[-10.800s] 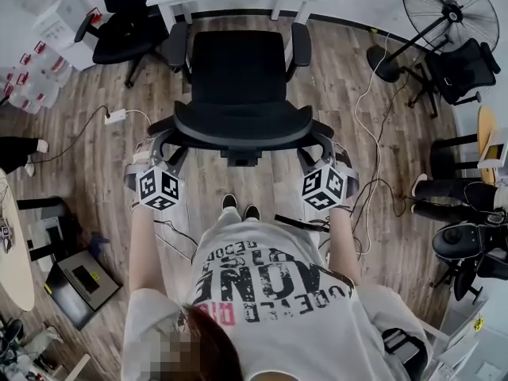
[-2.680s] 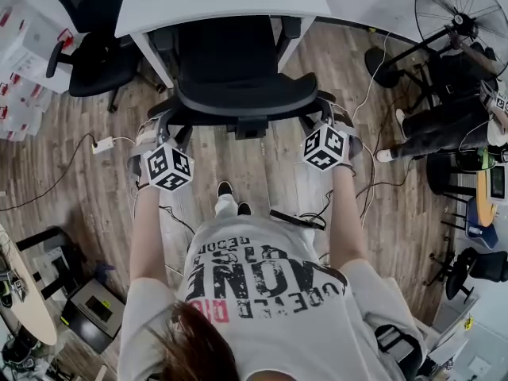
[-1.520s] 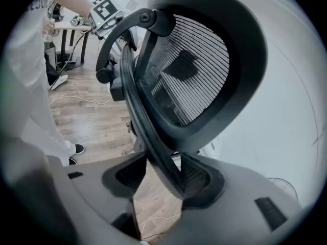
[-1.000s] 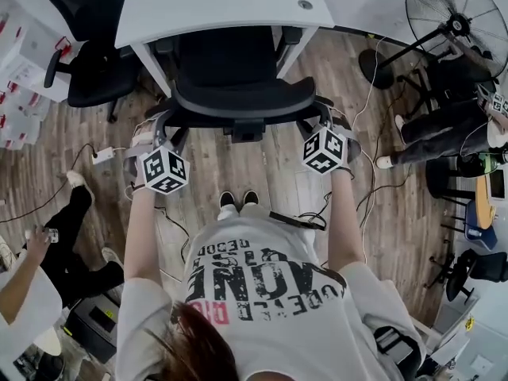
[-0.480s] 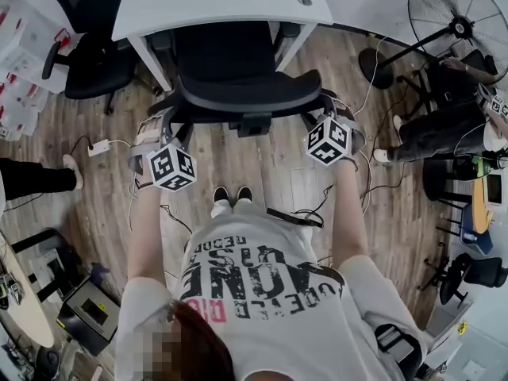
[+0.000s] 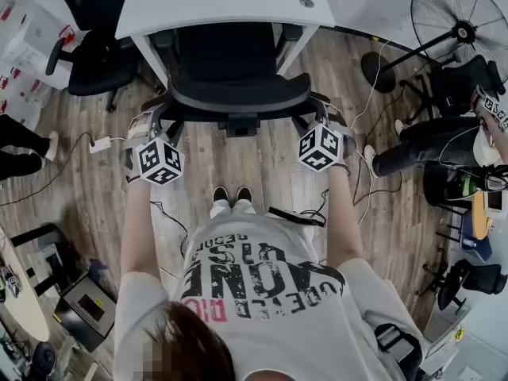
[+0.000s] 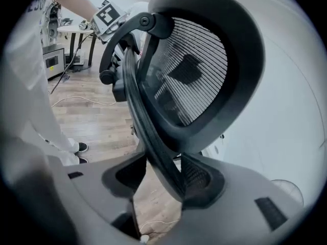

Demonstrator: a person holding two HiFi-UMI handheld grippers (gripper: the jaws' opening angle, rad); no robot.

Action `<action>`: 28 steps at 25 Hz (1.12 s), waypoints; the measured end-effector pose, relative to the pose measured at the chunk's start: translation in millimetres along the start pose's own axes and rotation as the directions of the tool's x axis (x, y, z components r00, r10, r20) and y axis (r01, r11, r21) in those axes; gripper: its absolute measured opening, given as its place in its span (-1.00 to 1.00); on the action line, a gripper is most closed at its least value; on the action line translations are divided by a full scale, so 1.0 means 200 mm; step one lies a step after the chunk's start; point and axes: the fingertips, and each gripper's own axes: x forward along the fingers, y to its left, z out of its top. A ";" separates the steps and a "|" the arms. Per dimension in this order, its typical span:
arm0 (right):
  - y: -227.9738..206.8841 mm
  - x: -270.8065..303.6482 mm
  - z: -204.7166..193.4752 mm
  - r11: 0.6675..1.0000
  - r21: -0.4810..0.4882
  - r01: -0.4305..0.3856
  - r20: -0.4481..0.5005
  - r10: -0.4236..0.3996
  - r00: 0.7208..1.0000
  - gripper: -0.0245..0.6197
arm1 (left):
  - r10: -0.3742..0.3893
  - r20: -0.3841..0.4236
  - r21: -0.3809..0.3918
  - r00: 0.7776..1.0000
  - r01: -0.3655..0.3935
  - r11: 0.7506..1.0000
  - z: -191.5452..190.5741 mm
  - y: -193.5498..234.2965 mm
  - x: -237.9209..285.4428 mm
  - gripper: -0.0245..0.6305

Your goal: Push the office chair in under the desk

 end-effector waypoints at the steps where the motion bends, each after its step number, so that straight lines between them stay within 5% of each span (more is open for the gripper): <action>1: 0.00 0.00 0.00 1.000 0.000 -0.002 0.003 0.002 1.000 -0.30 | 0.003 -0.002 -0.002 1.000 -0.003 1.000 0.00 0.00 0.00 -0.27; 18: -0.02 -0.01 -0.04 1.000 0.014 -0.008 -0.024 0.008 1.000 -0.30 | 0.035 -0.013 -0.018 0.999 -0.035 0.999 0.05 -0.02 0.00 -0.25; 28: -0.01 -0.03 0.00 0.998 0.053 0.020 -0.015 -0.019 1.000 -0.30 | -0.006 -0.023 -0.115 1.000 0.003 0.993 0.05 -0.02 0.00 -0.20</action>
